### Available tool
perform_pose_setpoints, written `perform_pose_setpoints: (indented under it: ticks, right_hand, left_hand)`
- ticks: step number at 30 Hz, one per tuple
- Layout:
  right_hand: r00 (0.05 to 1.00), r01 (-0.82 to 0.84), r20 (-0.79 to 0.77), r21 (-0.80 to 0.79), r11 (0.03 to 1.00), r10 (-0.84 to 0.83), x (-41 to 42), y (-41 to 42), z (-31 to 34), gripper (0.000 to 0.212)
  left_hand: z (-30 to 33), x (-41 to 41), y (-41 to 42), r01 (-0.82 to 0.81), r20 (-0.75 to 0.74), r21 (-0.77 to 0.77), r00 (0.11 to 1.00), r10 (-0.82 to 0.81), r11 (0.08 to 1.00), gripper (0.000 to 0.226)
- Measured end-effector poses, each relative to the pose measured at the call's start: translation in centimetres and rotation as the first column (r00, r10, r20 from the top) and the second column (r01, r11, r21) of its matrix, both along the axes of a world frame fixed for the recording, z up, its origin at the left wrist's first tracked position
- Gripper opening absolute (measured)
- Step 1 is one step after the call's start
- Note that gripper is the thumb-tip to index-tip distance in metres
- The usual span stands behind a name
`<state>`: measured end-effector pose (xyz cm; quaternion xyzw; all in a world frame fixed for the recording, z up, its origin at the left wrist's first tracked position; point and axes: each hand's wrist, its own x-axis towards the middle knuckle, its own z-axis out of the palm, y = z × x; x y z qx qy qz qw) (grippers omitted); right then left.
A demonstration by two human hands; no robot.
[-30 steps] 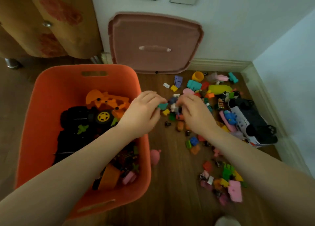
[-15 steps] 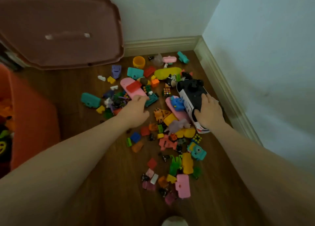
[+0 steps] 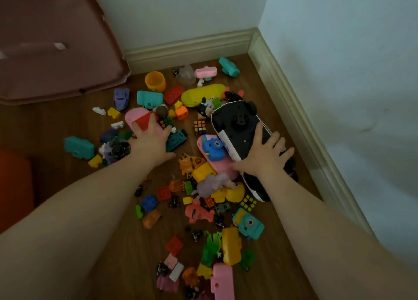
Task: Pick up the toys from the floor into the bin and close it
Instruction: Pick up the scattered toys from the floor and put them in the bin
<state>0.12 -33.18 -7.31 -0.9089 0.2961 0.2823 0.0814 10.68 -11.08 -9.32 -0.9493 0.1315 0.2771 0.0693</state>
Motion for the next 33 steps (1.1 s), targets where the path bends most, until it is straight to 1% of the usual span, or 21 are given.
perform_pose_setpoints:
  ticks: [3, 6, 8, 10, 12, 13, 14, 16, 18, 20, 21, 22, 23, 24, 25, 26, 28, 29, 30, 31, 33]
  right_hand:
    - [0.992, -0.046, 0.112, -0.086, 0.995, 0.056, -1.2, 0.9, -0.5, 0.123]
    - [0.988, -0.06, 0.138, -0.095, 0.994, 0.073, -1.6, 1.2, -0.7, 0.122]
    - [0.986, -0.059, 0.152, -0.1, 0.993, 0.074, -1.7, 1.1, -0.7, 0.122]
    - [0.985, -0.029, 0.169, -0.08, 0.996, 0.042, -2.0, 0.9, -0.5, 0.122]
    - [0.981, 0.033, 0.19, -0.012, 0.999, -0.03, -2.4, 0.7, 0.1, 0.121]
    - [0.974, 0.067, 0.215, 0.028, 0.997, -0.072, -2.6, 0.6, 0.5, 0.121]
    - [0.962, 0.093, 0.254, 0.054, 0.994, -0.103, -2.8, 0.8, 1.1, 0.121]
    - [0.927, 0.1, 0.358, 0.061, 0.993, -0.115, -3.0, 1.4, 2.4, 0.12]
    - [0.891, 0.062, 0.448, 0.05, 0.997, -0.078, -3.0, 2.7, 4.3, 0.117]
    - [0.887, 0.01, 0.459, 0.096, 0.995, -0.054, -2.5, 3.9, 6.1, 0.117]
    - [0.903, -0.026, 0.428, 0.169, 0.985, -0.049, -2.0, 4.6, 6.7, 0.118]
    - [0.921, -0.056, 0.384, 0.288, 0.956, -0.062, -1.5, 5.5, 7.3, 0.121]
    - [0.932, -0.044, 0.338, 0.461, 0.886, -0.129, -1.2, 6.2, 7.8, 0.123]
    - [0.933, -0.023, 0.293, 0.626, 0.78, -0.208, -0.9, 7.5, 8.5, 0.123]
    - [0.93, 0.02, 0.232, 0.743, 0.669, -0.286, -0.7, 8.9, 9.2, 0.118]
    - [0.922, 0.063, 0.172, 0.819, 0.571, -0.347, -0.6, 10.1, 9.7, 0.106]
    - [0.906, 0.078, 0.116, 0.899, 0.43, -0.407, -0.1, 13.1, 11.0, 0.073]
    - [0.899, 0.067, 0.116, 0.916, 0.395, -0.422, 0.0, 14.4, 11.7, 0.066]
    - [0.894, 0.063, 0.113, 0.927, 0.37, -0.434, 0.2, 15.8, 12.4, 0.064]
    - [0.889, 0.065, 0.104, 0.936, 0.346, -0.446, 0.4, 17.0, 13.1, 0.067]
    - [0.892, 0.062, 0.09, 0.947, 0.316, -0.443, 0.3, 19.0, 14.5, 0.07]
  left_hand:
    - [-0.4, 0.3, -0.2, 0.051, 0.023, 0.083, 0.998, -0.053, 0.995, 0.087]
    - [-0.4, 0.6, 0.5, 0.179, 0.148, 0.132, 0.969, -0.198, 0.975, 0.061]
    - [-0.2, 0.6, 1.3, 0.239, 0.185, 0.16, 0.946, -0.267, 0.958, 0.055]
    - [0.1, 0.3, 2.0, 0.29, 0.224, 0.139, 0.922, -0.315, 0.947, 0.053]
    - [0.4, -0.1, 2.6, 0.375, 0.296, 0.103, 0.873, -0.388, 0.921, 0.049]
    - [0.7, -0.4, 2.9, 0.399, 0.33, 0.063, 0.856, -0.397, 0.915, 0.048]
    - [1.2, -0.5, 3.2, 0.397, 0.364, -0.009, 0.856, -0.367, 0.918, 0.046]
    - [2.3, -0.5, 3.6, 0.307, 0.368, -0.223, 0.905, -0.212, 0.925, 0.04]
    - [4.0, -0.5, 4.1, 0.203, 0.327, -0.443, 0.944, -0.053, 0.873, 0.033]
    - [5.4, -0.5, 4.9, 0.145, 0.295, -0.564, 0.955, 0.035, 0.813, 0.028]
    - [6.1, -0.5, 5.7, 0.113, 0.272, -0.589, 0.96, 0.065, 0.801, 0.027]
    - [7.0, -0.7, 6.8, 0.077, 0.249, -0.606, 0.964, 0.097, 0.791, 0.026]
    - [7.5, -0.6, 7.3, 0.044, 0.227, -0.626, 0.965, 0.129, 0.778, 0.024]
    - [8.4, -0.6, 8.6, -0.003, 0.214, -0.653, 0.958, 0.189, 0.758, 0.022]
    - [9.4, -0.6, 9.7, -0.059, 0.196, -0.684, 0.945, 0.261, 0.727, 0.021]
    - [10.4, -0.6, 10.8, -0.125, 0.157, -0.723, 0.928, 0.337, 0.68, 0.019]
    - [12.3, -1.0, 13.4, -0.221, 0.06, -0.798, 0.896, 0.439, 0.56, 0.012]
    - [13.1, -1.3, 14.6, -0.245, 0.023, -0.824, 0.887, 0.462, 0.511, 0.008]
    - [14.0, -1.8, 16.0, -0.25, 0.006, -0.837, 0.886, 0.464, 0.487, 0.007]
    - [14.8, -2.4, 17.1, -0.243, 0.005, -0.835, 0.893, 0.449, 0.494, 0.007]
    - [16.6, -3.4, 19.4, -0.21, 0.032, -0.798, 0.921, 0.389, 0.565, 0.008]
